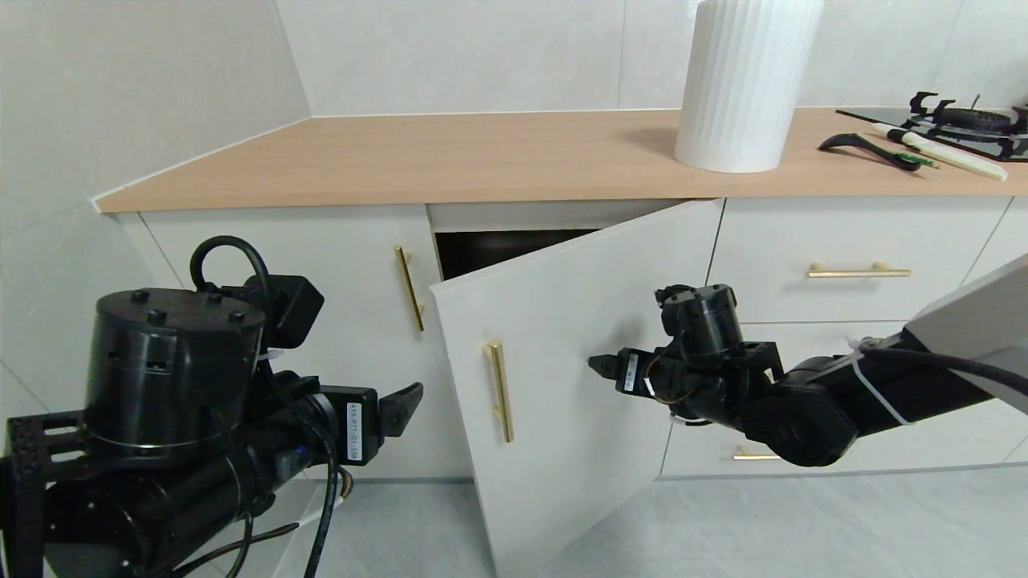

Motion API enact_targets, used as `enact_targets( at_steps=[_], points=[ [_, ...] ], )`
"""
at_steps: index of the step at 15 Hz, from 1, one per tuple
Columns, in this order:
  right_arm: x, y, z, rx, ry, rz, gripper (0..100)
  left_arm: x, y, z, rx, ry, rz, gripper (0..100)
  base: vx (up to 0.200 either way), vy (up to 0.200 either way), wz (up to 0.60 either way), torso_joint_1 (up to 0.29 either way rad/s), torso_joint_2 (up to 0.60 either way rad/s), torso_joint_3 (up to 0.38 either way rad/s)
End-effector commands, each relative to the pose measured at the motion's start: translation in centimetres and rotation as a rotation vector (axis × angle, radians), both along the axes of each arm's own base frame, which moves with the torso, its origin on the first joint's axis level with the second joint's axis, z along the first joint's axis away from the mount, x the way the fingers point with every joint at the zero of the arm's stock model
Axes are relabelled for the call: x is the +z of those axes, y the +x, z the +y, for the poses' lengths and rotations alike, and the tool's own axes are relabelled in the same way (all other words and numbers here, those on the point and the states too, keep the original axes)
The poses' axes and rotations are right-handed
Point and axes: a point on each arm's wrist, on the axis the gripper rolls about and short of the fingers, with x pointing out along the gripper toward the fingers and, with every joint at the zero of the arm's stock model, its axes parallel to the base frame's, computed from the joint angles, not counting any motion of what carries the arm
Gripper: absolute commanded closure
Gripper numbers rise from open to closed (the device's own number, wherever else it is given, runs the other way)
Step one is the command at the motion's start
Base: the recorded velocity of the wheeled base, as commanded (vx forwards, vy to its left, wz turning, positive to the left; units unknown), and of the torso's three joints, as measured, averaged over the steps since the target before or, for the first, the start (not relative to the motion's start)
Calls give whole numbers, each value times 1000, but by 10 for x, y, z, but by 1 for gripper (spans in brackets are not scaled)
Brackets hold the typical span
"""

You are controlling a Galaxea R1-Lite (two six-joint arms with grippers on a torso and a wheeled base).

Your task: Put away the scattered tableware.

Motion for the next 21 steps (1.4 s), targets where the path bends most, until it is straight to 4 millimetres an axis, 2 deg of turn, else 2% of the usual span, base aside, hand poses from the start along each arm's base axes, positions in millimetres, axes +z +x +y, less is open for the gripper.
enact_targets(
  at_steps=[1, 8, 13, 21],
  points=[
    [-4, 9, 6, -32, 29, 1, 0, 0, 0, 1, 2, -1, -1, 0, 0, 0, 0, 0, 0, 0],
    [-8, 45, 9, -221, 92, -125, 0, -1, 0, 0, 2, 1, 2, 0, 0, 0, 0, 0, 0, 0],
    [1, 62, -5, -303, 102, -169, 0, -3, 0, 0, 1, 6, 9, 0, 0, 0, 0, 0, 0, 0],
    [3, 72, -15, -351, 103, -186, 0, -4, 0, 0, 2, 10, 13, 0, 0, 0, 0, 0, 0, 0]
  ],
)
